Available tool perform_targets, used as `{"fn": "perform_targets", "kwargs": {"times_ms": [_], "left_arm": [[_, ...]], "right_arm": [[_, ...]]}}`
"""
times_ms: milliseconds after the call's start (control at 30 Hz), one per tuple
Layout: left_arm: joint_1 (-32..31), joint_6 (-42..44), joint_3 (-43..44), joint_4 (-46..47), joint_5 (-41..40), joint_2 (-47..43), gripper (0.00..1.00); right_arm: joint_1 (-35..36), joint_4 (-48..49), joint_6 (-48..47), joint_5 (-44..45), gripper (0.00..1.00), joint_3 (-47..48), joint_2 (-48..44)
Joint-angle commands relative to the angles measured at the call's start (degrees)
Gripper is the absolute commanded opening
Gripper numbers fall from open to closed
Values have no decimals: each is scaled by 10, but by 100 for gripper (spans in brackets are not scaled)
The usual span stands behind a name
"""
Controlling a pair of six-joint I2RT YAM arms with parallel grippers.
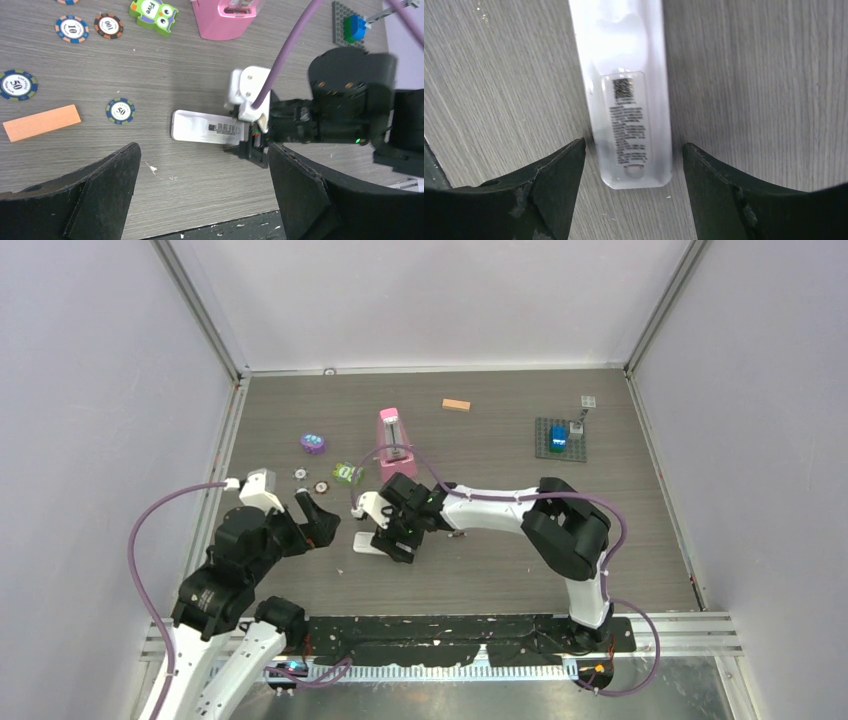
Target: Load the batteries into the remote control
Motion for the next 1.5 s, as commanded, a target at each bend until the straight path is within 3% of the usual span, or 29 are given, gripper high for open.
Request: {"fn": "perform_targets", "kwargs": {"times_ms": [0, 133, 167, 267, 467, 633, 833, 1000, 1167, 1467], "left_arm": [[2, 20, 54, -20, 4, -1, 100], [2, 28, 78, -37, -1, -8, 100], [2, 29, 82, -39, -2, -9, 100], [2, 32, 94, -48, -2, -17, 100], [2, 34, 112, -39, 20, -53, 100], [2, 43, 99, 23, 113, -87, 100], [2, 13, 58, 159, 229, -112, 100], [2, -27, 6, 305, 361, -98, 100], [2, -42, -9, 348, 397, -54, 99], [2, -177, -68, 474, 394, -26, 98]], "right_arm": [[31, 32, -35, 46, 75, -14, 4], [32, 34, -27, 57, 65, -13, 14], [32, 37, -16, 62, 56, -14, 12], [32, 75, 15, 100, 42, -31, -10], [19, 164, 137, 72, 30, -98, -125], [10, 228, 267, -35, 27, -135, -228], [7, 422, 449, -142, 28, -216, -340], [8, 524, 578, -174, 29, -258, -402], [16, 552, 613, -182, 30, -266, -435], [18, 566, 629, -202, 32, -269, -444]]}}
